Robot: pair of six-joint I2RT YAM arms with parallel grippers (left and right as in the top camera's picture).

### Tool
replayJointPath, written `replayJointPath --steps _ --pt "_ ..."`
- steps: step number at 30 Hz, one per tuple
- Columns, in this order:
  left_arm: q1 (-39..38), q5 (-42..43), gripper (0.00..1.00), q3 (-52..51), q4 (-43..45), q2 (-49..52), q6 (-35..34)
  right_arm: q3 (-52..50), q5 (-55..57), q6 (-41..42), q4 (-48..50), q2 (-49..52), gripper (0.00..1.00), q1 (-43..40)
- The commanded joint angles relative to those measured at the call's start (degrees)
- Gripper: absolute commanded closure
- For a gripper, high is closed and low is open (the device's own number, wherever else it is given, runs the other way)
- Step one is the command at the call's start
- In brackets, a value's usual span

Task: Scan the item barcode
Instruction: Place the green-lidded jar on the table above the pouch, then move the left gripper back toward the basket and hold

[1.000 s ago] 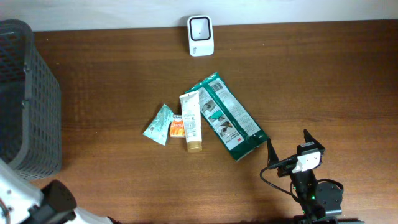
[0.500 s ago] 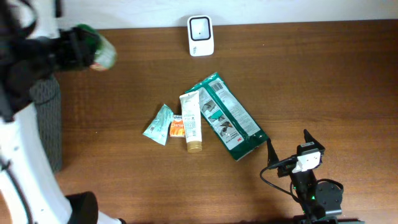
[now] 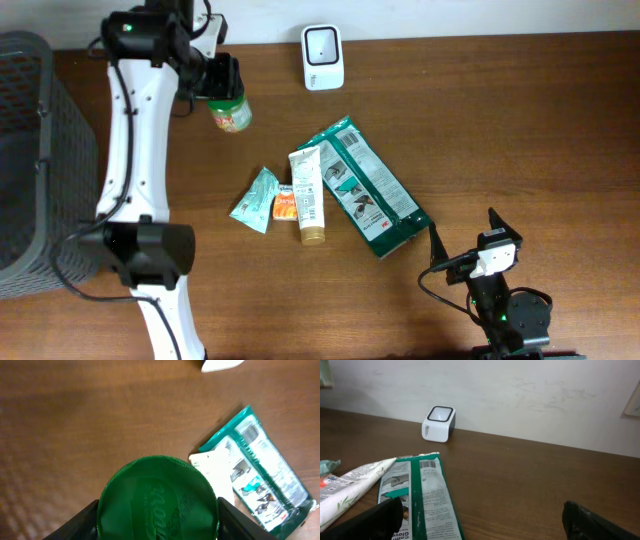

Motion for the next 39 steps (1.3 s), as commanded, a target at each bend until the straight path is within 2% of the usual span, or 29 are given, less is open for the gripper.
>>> replayJointPath --steps 1,4,7,11,16,18,20,23,25,29,32,35,39 --pt "-1.77 -0.33 0.6 -1.05 -1.42 2.91 -1.05 -0.42 0.13 0.48 -0.04 -0.39 0.02 0.28" --pt "-3.65 -5.25 0.6 -6.58 0.92 2.95 -3.56 -0.42 0.13 0.48 -0.04 -0.39 0.02 0.28" --pt "-4.94 -5.62 0.61 -13.18 5.75 2.95 -5.38 -0.42 0.13 0.48 -0.04 -0.39 0.02 0.28" --pt "-5.95 -8.37 0.61 -23.78 17.75 2.95 -9.57 -0.42 0.13 0.48 -0.04 -0.39 0.02 0.28" --pt "-6.54 -8.81 0.62 -29.9 22.64 2.95 -12.52 -0.42 0.13 0.48 -0.04 -0.39 0.02 0.28" --pt "-6.54 -8.76 0.54 -29.92 22.88 2.95 -12.5 -0.42 0.13 0.48 -0.04 -0.39 0.02 0.28" --pt "-6.54 -8.31 0.37 -29.92 22.32 2.95 -12.5 -0.42 0.13 0.48 -0.04 -0.39 0.02 0.28" --pt "-6.54 -8.13 0.2 -29.88 21.0 2.54 -12.5 -0.42 0.13 0.48 -0.04 -0.39 0.02 0.28" --pt "-6.51 -8.13 0.13 -29.57 20.33 0.94 -12.5 -0.42 0.13 0.48 -0.04 -0.39 0.02 0.28" --pt "-6.51 -8.13 0.06 -26.93 20.2 -7.23 -12.24 -0.42 0.13 0.48 -0.04 -0.39 0.02 0.28" --pt "-6.05 -8.15 0.01 -26.1 20.2 -15.63 -6.54 -0.42 0.13 0.48 -0.04 -0.39 0.02 0.28" --pt "-3.63 -8.13 0.01 -26.1 19.61 -23.39 0.66 -0.42 0.13 0.48 -0.07 -0.39 0.02 0.28" --pt "3.3 -8.13 0.01 -26.1 16.33 -29.4 10.27 -0.42 0.13 0.48 -0.07 -0.39 0.02 0.28"
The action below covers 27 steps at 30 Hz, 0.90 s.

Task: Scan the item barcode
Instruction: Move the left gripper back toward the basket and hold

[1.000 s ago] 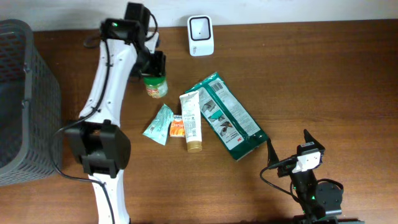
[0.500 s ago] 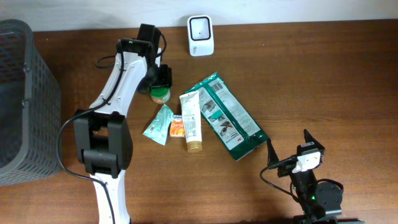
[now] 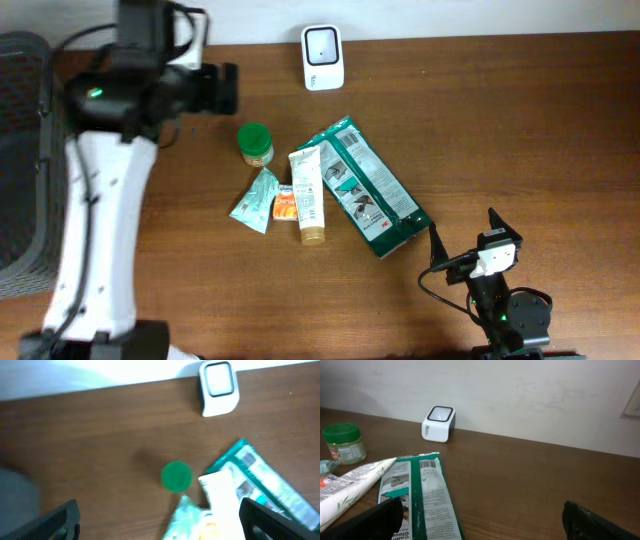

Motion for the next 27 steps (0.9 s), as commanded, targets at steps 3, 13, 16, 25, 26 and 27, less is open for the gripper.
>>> replayJointPath --steps 3,13,16,25,26,27 --pt "11.96 0.83 0.01 0.33 -4.09 -2.16 11.45 -0.42 0.13 0.46 -0.09 -0.39 0.02 0.28" --pt "21.18 7.39 0.01 0.31 -9.86 2.75 8.44 -0.42 0.13 0.46 -0.09 -0.39 0.02 0.28" --pt "22.99 -0.66 0.01 0.28 -12.04 4.28 1.68 -0.42 0.13 0.46 -0.09 -0.39 0.02 0.28" --pt "25.55 -6.97 0.01 0.28 -11.98 4.26 15.87 -0.42 0.13 0.46 -0.09 -0.39 0.02 0.28" --pt "25.55 -6.99 0.0 0.28 -11.98 4.26 17.7 -0.42 0.13 0.46 -0.09 -0.39 0.02 0.28" --pt "25.55 -7.08 0.0 0.28 -11.74 4.26 18.29 -0.42 0.13 0.46 -0.09 -0.39 0.02 0.28"
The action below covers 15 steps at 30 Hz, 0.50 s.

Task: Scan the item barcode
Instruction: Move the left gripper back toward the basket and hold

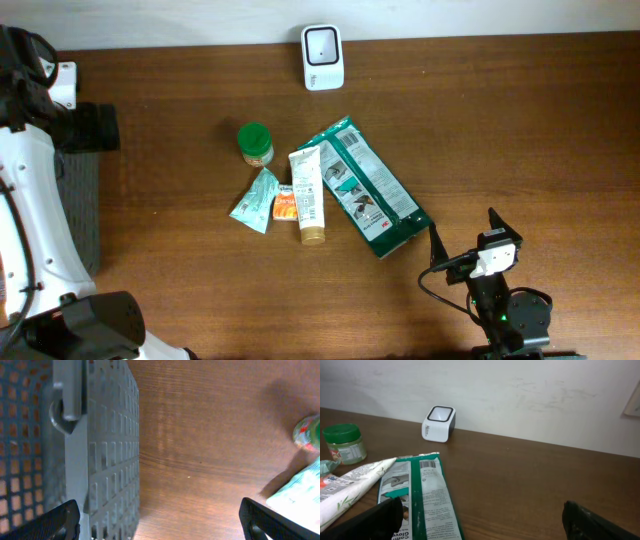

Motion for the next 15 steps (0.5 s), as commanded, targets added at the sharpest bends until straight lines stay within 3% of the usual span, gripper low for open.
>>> replayJointPath --steps 1,4,6,10,15 --pt "0.24 1.68 0.01 0.31 0.87 0.02 5.7 -0.42 0.13 0.46 -0.07 -0.39 0.02 0.28" --pt "0.24 15.52 0.01 0.31 3.13 0.02 5.73 -0.42 0.13 0.46 -0.07 -0.39 0.02 0.28" --pt "0.24 16.41 0.01 0.28 2.75 0.04 5.57 -0.42 0.13 0.46 -0.07 -0.39 0.02 0.28" --pt "0.26 8.57 0.0 -2.29 1.29 0.52 -0.35 -0.42 0.13 0.46 -0.07 -0.39 0.02 0.28" --pt "0.31 -1.2 0.0 -3.26 1.46 3.13 -0.44 -0.42 0.13 0.46 -0.07 -0.39 0.02 0.28"
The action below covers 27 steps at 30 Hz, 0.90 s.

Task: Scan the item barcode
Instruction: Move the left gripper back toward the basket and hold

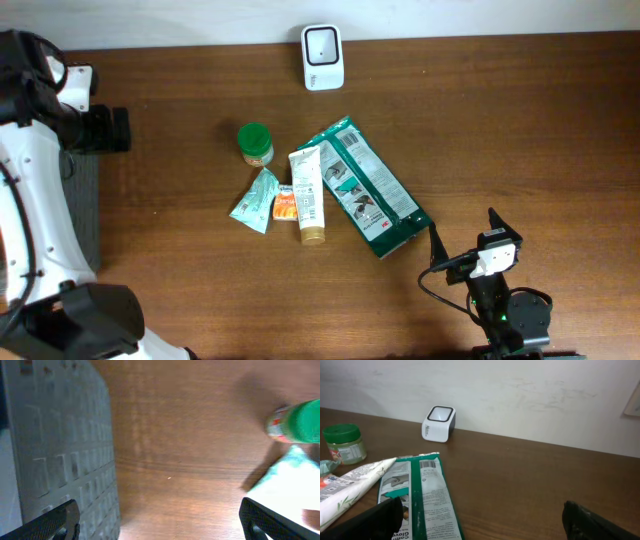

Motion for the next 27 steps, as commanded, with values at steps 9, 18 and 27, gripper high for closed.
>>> replayJointPath --steps 9,18,27 --pt "0.59 -10.69 0.0 -0.55 2.82 1.92 12.17 -0.42 0.13 0.46 -0.07 -0.39 0.02 0.28" --pt "3.69 14.82 0.0 -0.52 4.57 1.92 15.17 -0.42 0.13 0.46 -0.07 -0.39 0.02 0.28" --pt "-4.61 22.86 0.01 -0.55 4.31 1.92 -1.03 -0.42 0.13 0.46 -0.07 -0.39 0.02 0.28"
